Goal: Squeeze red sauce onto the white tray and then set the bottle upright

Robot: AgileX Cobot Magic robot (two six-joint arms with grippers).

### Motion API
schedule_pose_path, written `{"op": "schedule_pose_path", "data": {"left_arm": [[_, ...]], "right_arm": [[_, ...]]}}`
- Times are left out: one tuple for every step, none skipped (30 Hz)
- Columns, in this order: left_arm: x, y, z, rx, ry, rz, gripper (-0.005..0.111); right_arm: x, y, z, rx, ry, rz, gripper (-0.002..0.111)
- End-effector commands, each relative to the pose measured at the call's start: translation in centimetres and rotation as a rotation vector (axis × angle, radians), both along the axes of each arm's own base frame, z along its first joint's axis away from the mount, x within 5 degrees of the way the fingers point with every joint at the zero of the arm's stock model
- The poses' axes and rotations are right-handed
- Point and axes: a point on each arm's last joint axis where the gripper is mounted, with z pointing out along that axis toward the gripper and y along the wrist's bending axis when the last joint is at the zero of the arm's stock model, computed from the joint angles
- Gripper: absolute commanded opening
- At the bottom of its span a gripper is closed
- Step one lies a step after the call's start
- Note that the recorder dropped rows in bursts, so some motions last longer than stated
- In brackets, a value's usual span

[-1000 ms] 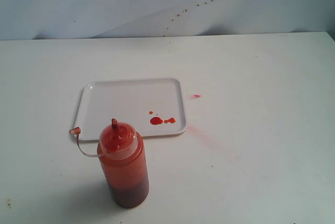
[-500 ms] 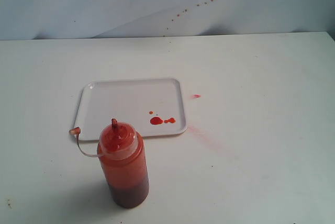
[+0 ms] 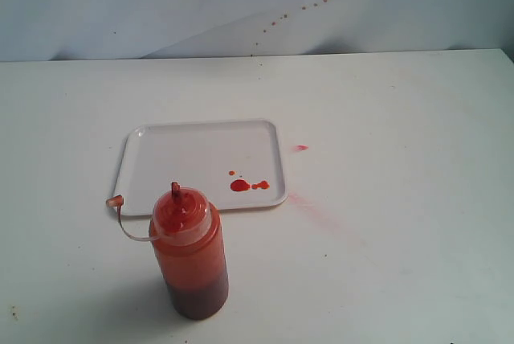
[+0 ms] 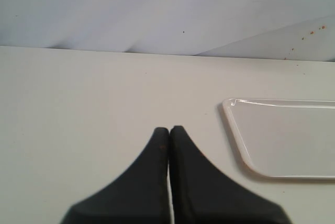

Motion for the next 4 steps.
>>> {"op": "schedule_pose_path", "data": {"left_arm": [[0.0, 0.0, -0.17, 0.001, 0.0, 0.0, 0.0], [0.0, 0.0, -0.17, 0.001, 0.0, 0.0, 0.0], [0.0, 0.0, -0.17, 0.001, 0.0, 0.0, 0.0], [0.0, 0.0, -0.17, 0.001, 0.0, 0.0, 0.0]], "right_arm": [[-0.03, -0.01, -0.06, -0.01, -0.003, 0.002, 0.0], [-0.03, -0.01, -0.06, -0.01, -0.003, 0.002, 0.0], [-0.03, -0.01, -0.06, -0.01, -0.003, 0.002, 0.0], [-0.03, -0.01, -0.06, -0.01, -0.003, 0.002, 0.0]]}}
